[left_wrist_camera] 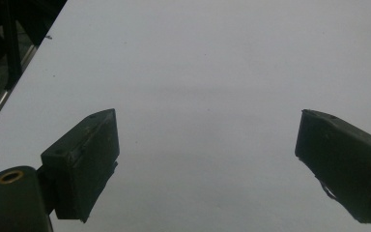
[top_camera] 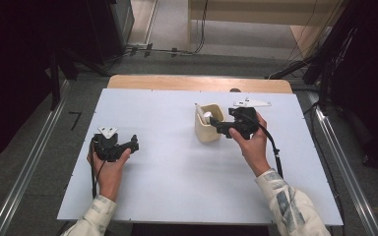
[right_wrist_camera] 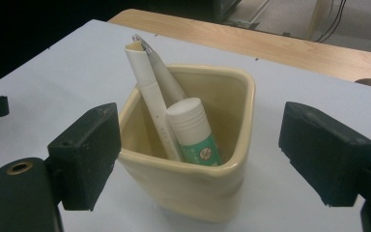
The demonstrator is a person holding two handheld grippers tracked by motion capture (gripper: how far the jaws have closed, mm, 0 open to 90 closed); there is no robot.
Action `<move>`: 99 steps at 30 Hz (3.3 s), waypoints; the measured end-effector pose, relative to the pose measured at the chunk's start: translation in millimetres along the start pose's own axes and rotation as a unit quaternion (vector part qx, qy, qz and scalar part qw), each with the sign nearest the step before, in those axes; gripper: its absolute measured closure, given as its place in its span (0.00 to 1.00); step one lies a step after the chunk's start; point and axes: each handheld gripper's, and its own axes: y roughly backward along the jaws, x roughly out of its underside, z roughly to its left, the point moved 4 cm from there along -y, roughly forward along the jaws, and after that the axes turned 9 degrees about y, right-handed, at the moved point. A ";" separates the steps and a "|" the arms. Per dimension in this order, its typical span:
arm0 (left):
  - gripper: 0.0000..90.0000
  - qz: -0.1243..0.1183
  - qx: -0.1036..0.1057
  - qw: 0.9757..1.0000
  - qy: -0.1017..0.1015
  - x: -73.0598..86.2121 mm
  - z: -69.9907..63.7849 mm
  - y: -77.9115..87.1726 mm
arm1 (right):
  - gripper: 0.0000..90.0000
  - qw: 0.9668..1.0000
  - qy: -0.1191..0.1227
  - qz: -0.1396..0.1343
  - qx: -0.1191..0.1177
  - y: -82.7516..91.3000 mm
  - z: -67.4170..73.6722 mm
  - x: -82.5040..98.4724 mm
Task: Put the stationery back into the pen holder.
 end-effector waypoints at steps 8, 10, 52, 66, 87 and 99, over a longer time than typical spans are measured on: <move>0.10 0.000 0.001 1.000 0.000 0.2 -0.5 -0.3 | 0.15 1.000 0.001 0.000 0.000 5.6 0.4 5.0; 0.10 0.000 0.001 1.000 0.000 0.2 -0.6 -0.3 | 0.15 1.000 0.001 0.000 0.001 7.3 0.7 5.7; 0.10 0.000 0.003 1.000 -0.002 -0.2 -0.8 1.4 | 0.15 0.999 -0.021 0.012 0.029 50.9 -16.9 52.5; 0.10 0.001 0.004 1.000 -0.002 0.3 -2.2 1.8 | 0.15 0.998 -0.034 0.019 0.046 67.1 -29.6 69.8; 0.10 0.001 0.013 1.000 -0.002 1.8 -3.4 8.4 | 0.15 0.995 -0.055 0.029 0.080 87.5 -49.4 94.0; 0.10 0.006 0.028 1.000 -0.007 6.7 -4.8 19.0 | 0.15 0.993 -0.066 0.029 0.096 98.4 -57.8 103.3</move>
